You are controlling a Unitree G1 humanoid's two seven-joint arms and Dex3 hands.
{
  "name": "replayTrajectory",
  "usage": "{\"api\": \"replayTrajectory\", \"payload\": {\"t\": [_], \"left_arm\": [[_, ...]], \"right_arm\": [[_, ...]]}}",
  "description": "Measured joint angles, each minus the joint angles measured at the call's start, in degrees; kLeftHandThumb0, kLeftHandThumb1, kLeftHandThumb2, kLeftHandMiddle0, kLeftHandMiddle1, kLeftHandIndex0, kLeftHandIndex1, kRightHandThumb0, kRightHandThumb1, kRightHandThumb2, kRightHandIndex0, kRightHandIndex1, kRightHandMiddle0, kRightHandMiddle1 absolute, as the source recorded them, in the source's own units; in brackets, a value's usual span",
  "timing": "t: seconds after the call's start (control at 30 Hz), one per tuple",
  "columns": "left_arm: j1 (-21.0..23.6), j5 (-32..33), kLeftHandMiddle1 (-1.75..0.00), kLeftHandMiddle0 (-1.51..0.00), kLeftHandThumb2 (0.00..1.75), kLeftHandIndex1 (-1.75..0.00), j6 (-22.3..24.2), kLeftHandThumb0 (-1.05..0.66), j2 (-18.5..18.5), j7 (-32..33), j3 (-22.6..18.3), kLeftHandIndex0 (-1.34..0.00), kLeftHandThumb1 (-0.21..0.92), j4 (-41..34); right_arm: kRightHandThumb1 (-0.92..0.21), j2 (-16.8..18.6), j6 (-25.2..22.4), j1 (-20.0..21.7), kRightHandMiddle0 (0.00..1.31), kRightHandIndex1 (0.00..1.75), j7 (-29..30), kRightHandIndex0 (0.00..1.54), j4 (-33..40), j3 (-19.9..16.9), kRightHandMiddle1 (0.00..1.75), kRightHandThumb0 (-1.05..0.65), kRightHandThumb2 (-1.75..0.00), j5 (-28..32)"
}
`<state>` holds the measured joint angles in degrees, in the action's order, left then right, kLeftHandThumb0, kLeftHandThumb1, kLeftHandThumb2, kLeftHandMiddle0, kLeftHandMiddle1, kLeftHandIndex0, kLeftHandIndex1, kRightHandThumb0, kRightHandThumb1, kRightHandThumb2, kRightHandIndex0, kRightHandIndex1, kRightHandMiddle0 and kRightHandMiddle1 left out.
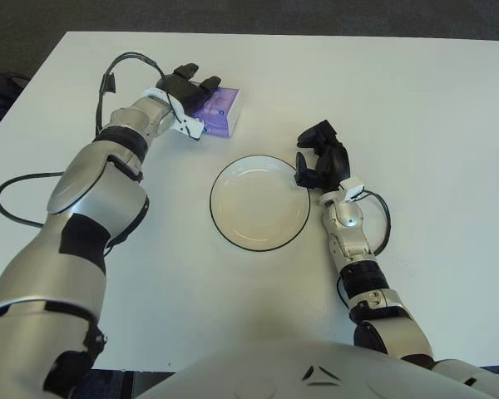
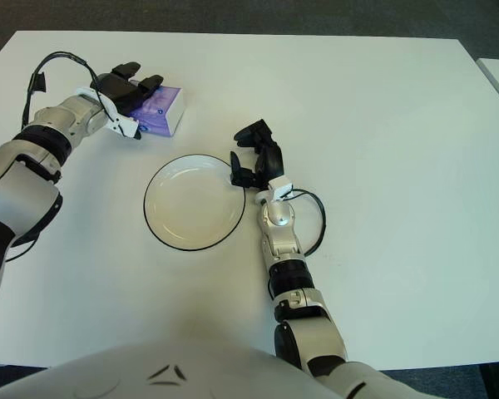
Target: Put the tissue paper into the plate.
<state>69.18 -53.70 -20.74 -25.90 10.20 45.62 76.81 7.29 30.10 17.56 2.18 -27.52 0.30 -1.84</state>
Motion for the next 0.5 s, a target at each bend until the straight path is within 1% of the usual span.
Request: {"api": "replayTrajectory", "payload": {"t": [0.17,0.2,0.3,0.5], "left_arm": [[-0.2,0.0,0.00,0.00,0.00,-0.05,0.4,-1.03,0.3,0.7,0.0,-0.05,0.81,0.1],[-0.2,0.1,0.00,0.00,0.00,-0.09,0.5,-1.02,0.3,0.9,0.0,-0.03,0.80,0.1],[-0.4,0.4,0.00,0.00,0.00,-0.16,0.6,-1.01,0.5,1.0,-0.3,-0.01,0.80,0.2],[-0.6,1.0,0.00,0.00,0.00,-0.23,0.5,-1.00,0.7,0.9,-0.6,0.00,0.80,0.2]], "right_arm": [[-0.40,0.0,0.0,-0.2,0.40,1.68,0.3,0.61,0.2,0.1,1.59,-0.01,-1.15,0.0],[-0.40,0.0,0.0,-0.2,0.40,1.69,0.3,0.61,0.2,0.1,1.59,-0.01,-1.16,0.0],[-0.40,0.0,0.0,-0.3,0.40,1.70,0.3,0.60,0.3,0.2,1.59,-0.01,-1.16,0.0],[-0.40,0.0,0.0,-0.5,0.40,1.71,0.6,0.59,0.6,0.4,1.59,-0.01,-1.17,-0.5]]}}
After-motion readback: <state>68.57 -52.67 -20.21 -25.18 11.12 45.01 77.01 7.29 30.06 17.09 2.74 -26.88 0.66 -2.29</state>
